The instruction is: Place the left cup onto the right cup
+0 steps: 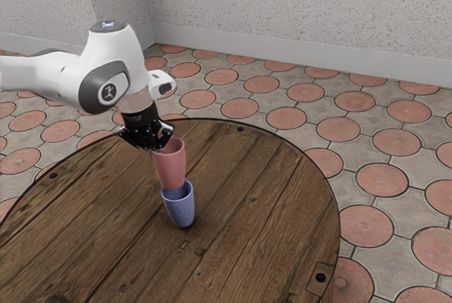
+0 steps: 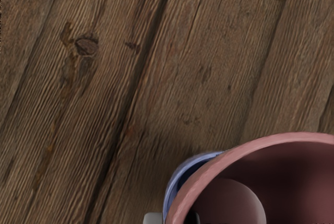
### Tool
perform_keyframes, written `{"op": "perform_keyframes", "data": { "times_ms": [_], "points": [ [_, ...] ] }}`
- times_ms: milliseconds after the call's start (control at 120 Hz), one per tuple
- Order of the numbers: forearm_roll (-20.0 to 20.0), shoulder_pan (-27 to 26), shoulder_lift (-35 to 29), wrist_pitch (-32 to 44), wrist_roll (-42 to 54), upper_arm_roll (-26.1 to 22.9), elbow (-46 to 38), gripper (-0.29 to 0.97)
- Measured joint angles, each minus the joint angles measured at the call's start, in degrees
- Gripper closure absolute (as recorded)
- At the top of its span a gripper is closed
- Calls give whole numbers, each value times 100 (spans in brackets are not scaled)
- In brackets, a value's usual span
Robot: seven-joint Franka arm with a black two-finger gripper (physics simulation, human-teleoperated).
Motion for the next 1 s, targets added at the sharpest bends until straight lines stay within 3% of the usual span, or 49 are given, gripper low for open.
{"op": "perform_keyframes", "data": {
  "times_ms": [1000],
  "points": [
    [-91, -7, 31, 592, -561, -7, -469, 78]
  ]
}}
